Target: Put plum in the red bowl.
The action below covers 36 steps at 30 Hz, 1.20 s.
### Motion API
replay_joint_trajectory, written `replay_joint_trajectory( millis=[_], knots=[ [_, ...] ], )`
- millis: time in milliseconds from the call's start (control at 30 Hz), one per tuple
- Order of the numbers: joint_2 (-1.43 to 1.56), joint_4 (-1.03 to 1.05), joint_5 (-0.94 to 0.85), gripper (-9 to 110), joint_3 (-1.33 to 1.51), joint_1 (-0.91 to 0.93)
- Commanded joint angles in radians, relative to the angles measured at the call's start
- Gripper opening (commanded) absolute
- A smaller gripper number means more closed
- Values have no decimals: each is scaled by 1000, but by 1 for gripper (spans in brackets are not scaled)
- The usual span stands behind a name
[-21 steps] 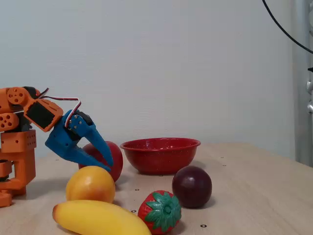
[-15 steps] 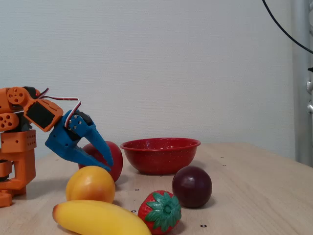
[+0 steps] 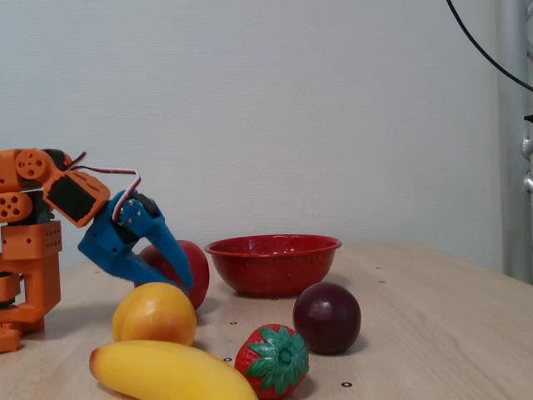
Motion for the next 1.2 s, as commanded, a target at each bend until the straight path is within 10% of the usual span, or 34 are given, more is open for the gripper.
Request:
replay_joint_trajectory(
  millis=[0, 1167],
  knots=[
    [-52, -37, 40, 0, -64, 8],
    [-1420, 603, 287, 0, -1730, -144]
  ],
)
